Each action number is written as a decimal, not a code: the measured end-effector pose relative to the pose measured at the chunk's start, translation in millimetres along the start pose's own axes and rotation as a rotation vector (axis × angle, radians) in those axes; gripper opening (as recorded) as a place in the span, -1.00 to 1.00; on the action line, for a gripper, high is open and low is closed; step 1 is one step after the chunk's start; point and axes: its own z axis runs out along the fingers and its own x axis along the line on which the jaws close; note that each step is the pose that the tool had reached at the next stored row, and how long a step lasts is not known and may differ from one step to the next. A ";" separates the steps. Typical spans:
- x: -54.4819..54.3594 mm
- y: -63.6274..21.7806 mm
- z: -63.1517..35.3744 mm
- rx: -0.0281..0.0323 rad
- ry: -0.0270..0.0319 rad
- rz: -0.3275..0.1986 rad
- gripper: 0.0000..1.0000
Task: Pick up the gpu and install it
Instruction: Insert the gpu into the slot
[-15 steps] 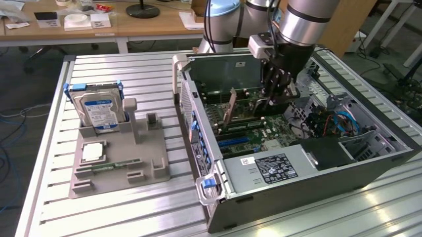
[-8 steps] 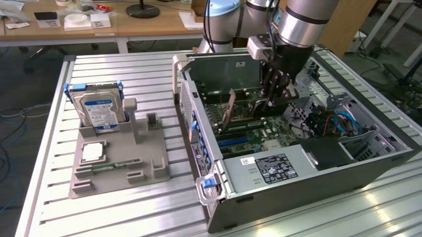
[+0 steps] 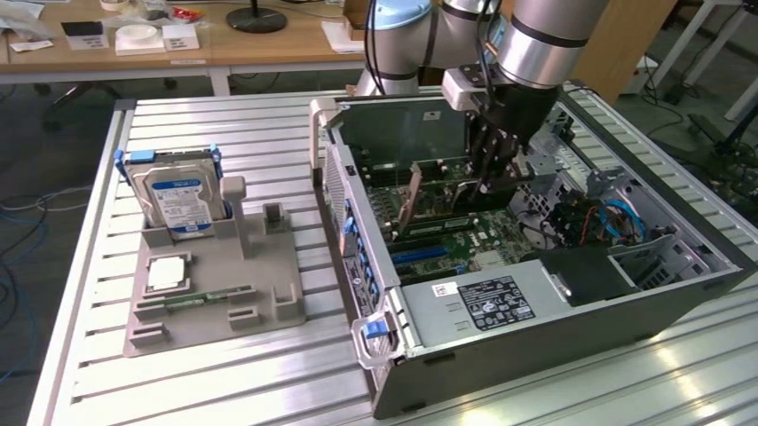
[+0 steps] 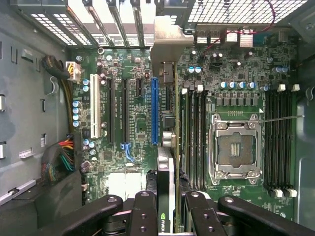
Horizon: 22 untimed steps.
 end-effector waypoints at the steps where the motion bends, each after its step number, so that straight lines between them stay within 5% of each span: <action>1: 0.0 0.0 0.0 0.0000 -0.0001 0.000 -0.47; 22: 0.1 0.3 6.0 0.0000 0.0000 0.000 -0.47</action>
